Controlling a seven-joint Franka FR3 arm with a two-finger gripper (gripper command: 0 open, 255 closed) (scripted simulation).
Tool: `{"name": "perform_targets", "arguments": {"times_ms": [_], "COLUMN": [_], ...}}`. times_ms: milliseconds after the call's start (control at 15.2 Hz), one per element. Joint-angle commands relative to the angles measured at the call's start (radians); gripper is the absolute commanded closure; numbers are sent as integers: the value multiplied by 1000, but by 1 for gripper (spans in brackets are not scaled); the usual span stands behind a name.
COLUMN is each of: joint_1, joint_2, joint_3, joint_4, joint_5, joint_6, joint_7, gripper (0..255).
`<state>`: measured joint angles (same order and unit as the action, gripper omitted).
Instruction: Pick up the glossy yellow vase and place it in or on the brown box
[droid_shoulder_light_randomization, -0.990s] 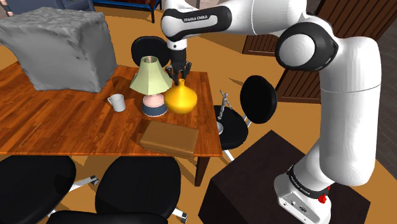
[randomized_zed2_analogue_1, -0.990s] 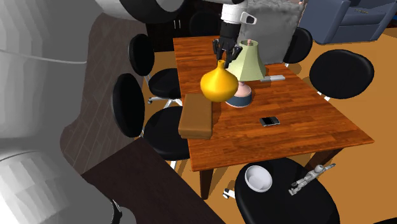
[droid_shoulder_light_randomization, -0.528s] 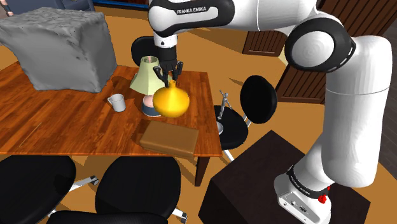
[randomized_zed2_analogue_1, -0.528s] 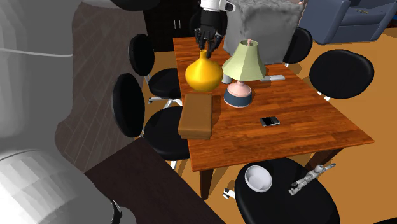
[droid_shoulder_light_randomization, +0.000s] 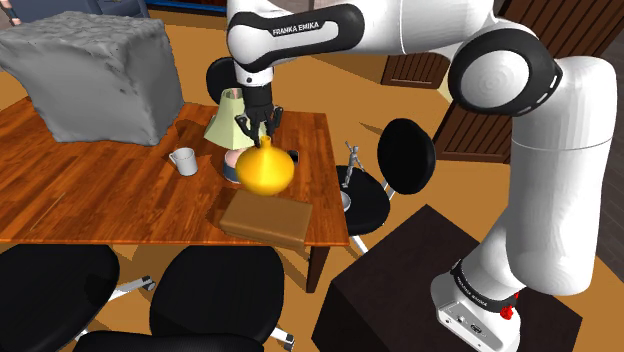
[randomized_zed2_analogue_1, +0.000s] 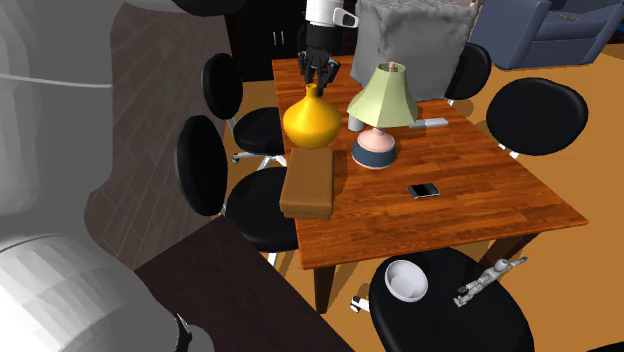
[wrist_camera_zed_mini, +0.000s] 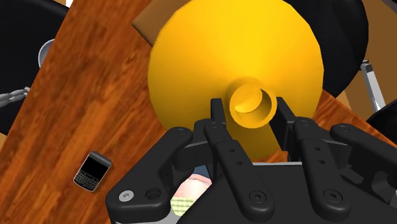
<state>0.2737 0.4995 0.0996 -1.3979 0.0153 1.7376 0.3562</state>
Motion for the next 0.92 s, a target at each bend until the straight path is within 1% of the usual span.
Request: {"name": "perform_targets", "arguments": {"times_ms": [0,858], "joint_1": [0,1], "joint_2": [3,55], "joint_3": [0,-3], "joint_4": [-19,-116], "joint_5": [0,-3], "joint_6": [24,172], "joint_7": [0,-5], "gripper": [255,255]}}
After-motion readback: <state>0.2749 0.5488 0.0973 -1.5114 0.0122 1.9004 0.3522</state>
